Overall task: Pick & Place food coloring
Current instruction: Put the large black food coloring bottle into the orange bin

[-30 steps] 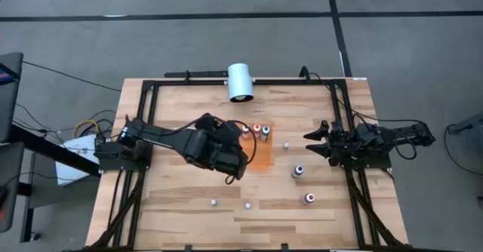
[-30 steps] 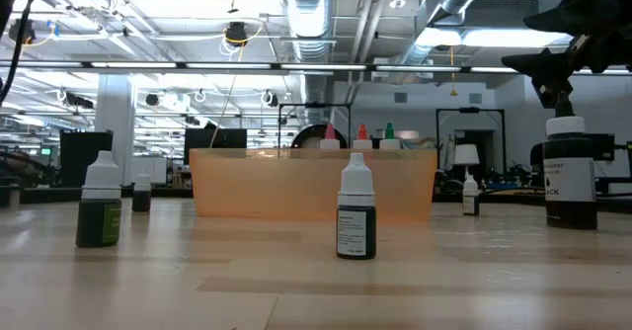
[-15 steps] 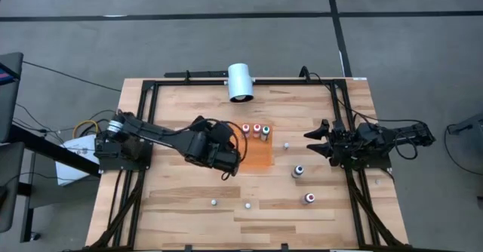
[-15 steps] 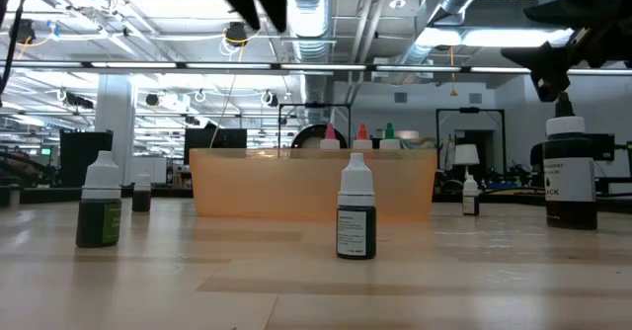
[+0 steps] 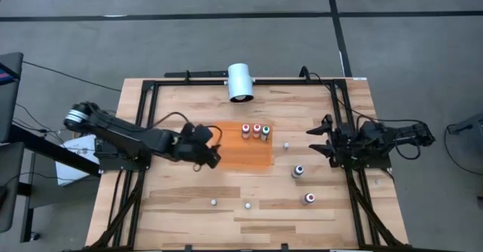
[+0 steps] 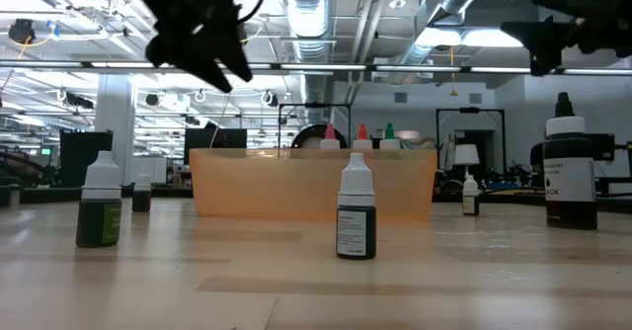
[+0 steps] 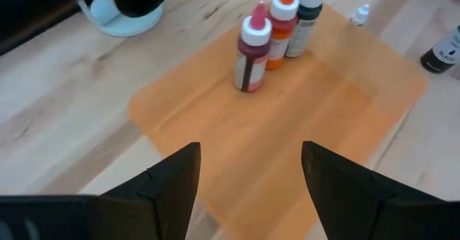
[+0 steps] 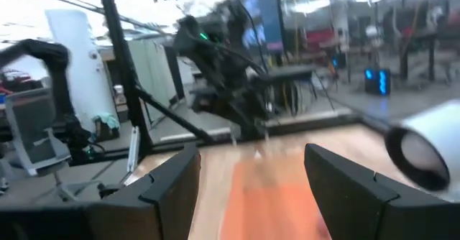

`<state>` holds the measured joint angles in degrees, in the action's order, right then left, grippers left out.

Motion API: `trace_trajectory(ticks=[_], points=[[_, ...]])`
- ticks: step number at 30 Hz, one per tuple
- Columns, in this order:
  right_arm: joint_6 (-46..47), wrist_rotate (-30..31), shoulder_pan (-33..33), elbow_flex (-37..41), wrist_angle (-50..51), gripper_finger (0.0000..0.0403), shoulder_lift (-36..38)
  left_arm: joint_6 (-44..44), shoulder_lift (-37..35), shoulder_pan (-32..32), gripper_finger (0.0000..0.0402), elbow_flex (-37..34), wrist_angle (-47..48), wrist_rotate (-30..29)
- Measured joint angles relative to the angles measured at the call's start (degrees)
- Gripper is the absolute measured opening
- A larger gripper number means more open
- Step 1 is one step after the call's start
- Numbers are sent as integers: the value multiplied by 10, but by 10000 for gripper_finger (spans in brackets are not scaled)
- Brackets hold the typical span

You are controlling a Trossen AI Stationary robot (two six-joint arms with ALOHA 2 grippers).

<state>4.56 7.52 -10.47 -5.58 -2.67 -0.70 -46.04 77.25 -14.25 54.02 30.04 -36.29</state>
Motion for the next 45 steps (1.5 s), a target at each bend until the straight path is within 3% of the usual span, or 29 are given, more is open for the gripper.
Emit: trace_trajectory(ticks=[4,11,15,20,31,45], points=[[15,-14,0,0,-9,240,-1,22,-78,7,235,-81,-47,4],[55,-13,0,-7,-8,240,-21,96,-231,45,235,-207,-175,81],[43,-3,0,-32,-7,240,-60,115,-311,74,235,-254,-194,104],[40,-2,0,-88,16,240,-130,142,-396,94,235,-288,-193,118],[40,-21,0,-279,239,240,-297,189,-573,115,235,-340,-194,126],[100,-99,-1,-438,412,240,-425,220,-684,115,235,-385,-151,134]])
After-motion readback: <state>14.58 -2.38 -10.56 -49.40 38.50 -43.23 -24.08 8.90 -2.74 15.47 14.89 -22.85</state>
